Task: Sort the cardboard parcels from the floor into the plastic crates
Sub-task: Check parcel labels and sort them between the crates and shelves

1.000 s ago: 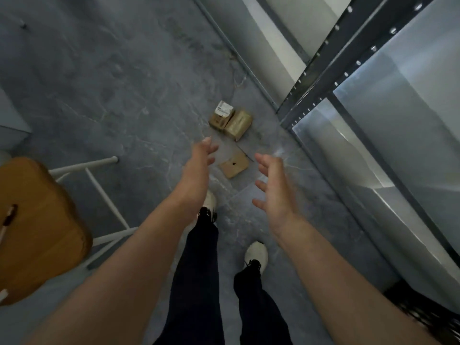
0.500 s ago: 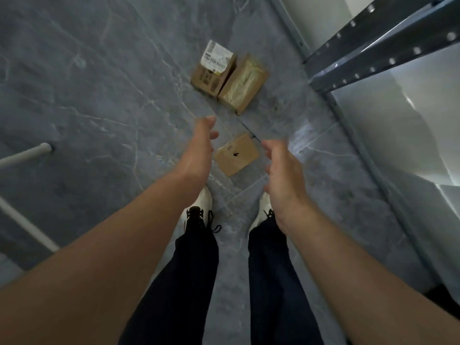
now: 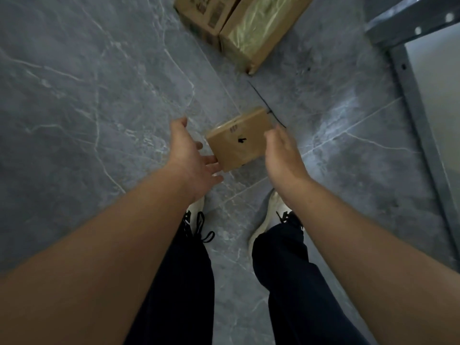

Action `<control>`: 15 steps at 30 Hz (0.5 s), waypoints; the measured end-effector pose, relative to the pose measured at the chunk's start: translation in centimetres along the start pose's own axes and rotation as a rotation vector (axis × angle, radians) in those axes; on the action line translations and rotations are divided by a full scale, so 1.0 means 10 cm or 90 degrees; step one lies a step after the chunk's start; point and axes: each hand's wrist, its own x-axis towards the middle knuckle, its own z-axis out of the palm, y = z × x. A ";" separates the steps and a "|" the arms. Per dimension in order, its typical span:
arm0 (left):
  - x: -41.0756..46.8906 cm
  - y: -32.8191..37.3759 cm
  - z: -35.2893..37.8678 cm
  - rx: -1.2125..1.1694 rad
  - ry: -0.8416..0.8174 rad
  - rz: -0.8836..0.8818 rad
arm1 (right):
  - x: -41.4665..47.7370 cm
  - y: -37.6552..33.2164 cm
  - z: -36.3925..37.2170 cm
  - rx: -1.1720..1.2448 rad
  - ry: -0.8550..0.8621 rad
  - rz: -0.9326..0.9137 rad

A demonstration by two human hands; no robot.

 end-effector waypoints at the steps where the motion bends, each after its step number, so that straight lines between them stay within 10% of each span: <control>1: 0.01 -0.03 -0.01 0.002 0.005 0.005 | -0.03 0.02 -0.01 -0.002 0.000 -0.007; 15: -1.13 -0.12 0.17 0.084 0.014 0.166 | -1.07 -0.31 -0.46 0.113 0.102 -0.072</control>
